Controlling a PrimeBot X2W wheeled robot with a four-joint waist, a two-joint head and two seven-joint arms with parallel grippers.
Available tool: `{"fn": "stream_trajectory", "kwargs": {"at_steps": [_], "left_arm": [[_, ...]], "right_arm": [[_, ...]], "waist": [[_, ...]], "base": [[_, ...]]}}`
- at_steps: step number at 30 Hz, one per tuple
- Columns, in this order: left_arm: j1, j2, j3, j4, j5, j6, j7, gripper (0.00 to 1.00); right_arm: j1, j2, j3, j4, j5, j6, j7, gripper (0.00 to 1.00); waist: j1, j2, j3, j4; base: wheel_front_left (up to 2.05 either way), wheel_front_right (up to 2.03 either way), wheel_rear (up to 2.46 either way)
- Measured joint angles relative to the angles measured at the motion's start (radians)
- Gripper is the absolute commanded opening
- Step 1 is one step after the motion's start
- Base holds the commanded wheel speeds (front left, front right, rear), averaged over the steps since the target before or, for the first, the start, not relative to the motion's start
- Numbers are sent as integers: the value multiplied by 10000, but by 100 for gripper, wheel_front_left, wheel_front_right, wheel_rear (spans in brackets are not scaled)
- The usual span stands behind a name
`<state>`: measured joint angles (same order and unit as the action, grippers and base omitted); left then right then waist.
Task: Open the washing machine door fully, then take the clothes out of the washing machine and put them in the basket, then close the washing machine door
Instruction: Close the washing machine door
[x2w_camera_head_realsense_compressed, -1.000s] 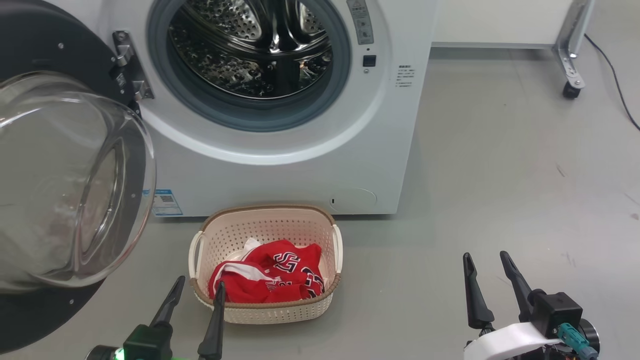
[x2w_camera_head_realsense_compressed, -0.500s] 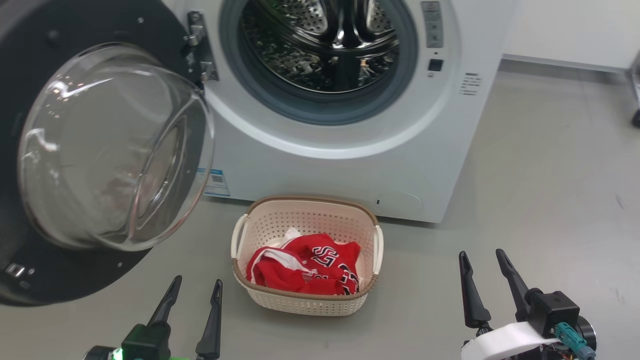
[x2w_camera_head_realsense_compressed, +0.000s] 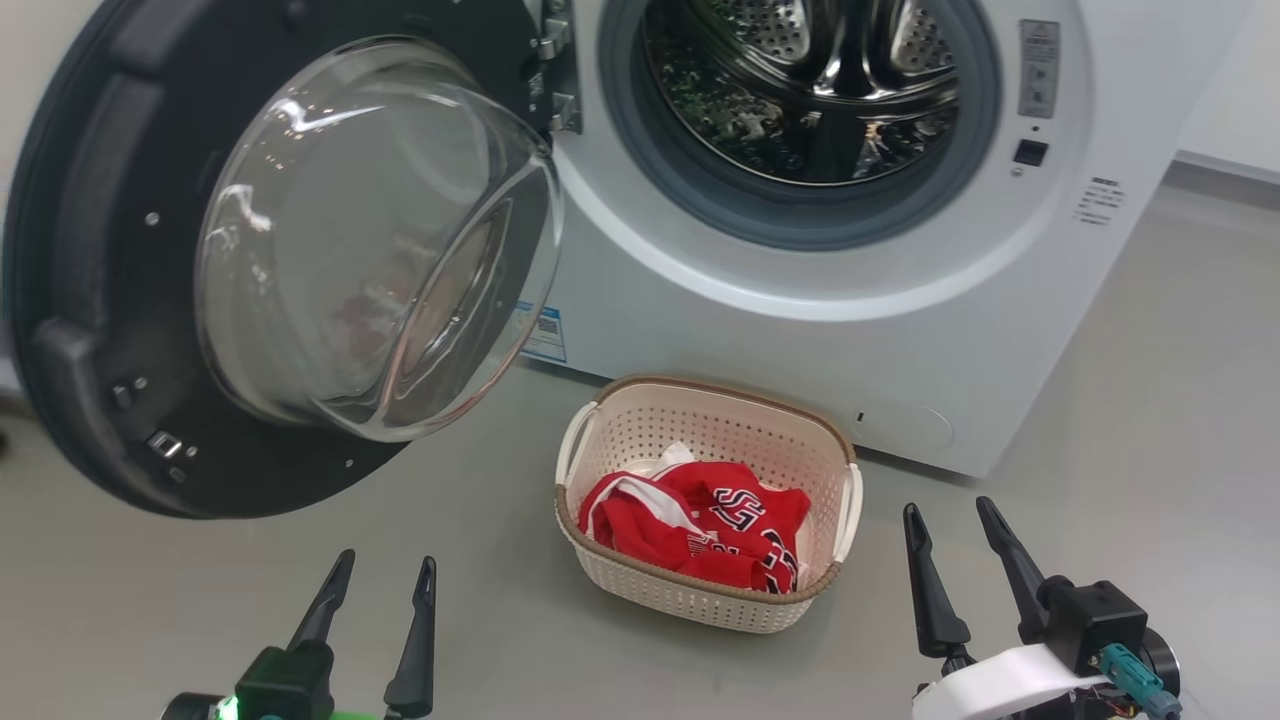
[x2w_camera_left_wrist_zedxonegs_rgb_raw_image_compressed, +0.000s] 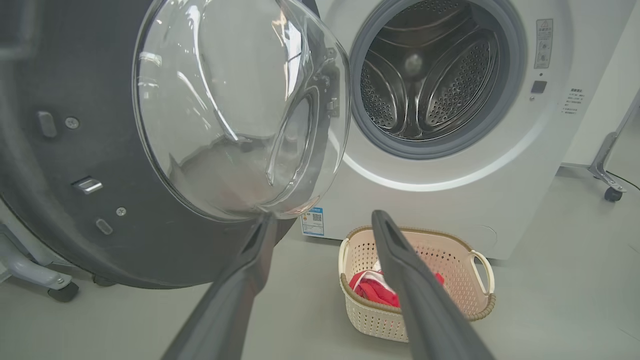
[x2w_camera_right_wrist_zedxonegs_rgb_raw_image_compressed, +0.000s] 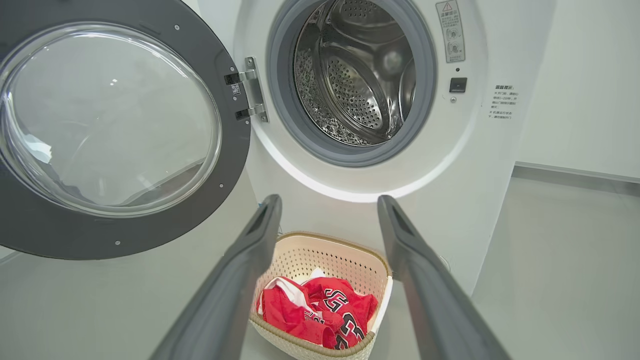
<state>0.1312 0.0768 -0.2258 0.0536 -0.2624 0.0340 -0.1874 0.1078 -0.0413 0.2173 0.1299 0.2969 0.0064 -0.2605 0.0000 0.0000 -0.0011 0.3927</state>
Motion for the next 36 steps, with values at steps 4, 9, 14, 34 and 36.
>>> {"fn": "stream_trajectory", "kwargs": {"at_steps": [4,9,14,34,36], "left_arm": [[-6,0,46,0,-10,4,-12,100],[-9,-2,144,0,-13,48,-61,100],[-9,0,198,-2,-13,52,-86,100],[-9,2,138,0,-123,59,-88,0],[-9,0,109,0,-180,33,-88,0]], "right_arm": [[-40,2,117,6,0,4,0,100],[-115,-2,257,65,0,13,0,100],[-197,0,324,115,2,12,0,100],[-363,0,303,226,13,12,0,100],[-374,0,305,224,15,10,0,100]], "waist": [[0,0,34,342],[0,0,78,614],[0,-1,101,678],[0,0,129,809],[0,0,134,812]], "base": [[0,0,0],[0,0,0],[0,0,0],[0,0,0],[0,0,0]]}}
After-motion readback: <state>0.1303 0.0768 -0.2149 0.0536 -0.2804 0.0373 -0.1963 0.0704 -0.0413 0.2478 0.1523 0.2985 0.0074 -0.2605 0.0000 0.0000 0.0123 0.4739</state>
